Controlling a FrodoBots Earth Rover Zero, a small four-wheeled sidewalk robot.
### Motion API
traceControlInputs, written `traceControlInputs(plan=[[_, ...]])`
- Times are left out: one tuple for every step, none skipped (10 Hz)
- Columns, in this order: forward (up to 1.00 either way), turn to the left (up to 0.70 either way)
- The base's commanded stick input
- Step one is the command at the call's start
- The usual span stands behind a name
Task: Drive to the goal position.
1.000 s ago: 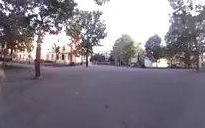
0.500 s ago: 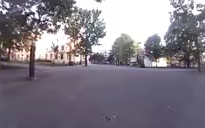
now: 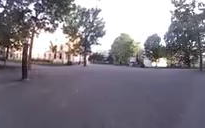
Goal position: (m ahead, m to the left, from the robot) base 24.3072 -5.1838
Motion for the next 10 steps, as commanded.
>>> traceControlInputs(plan=[[0.7,0.0],[0.7,0.0],[0.7,0.0],[0.7,0.0],[0.7,0.0],[0.7,0.0],[0.7,0.0],[0.7,0.0],[0.7,0.0],[0.7,0.0]])
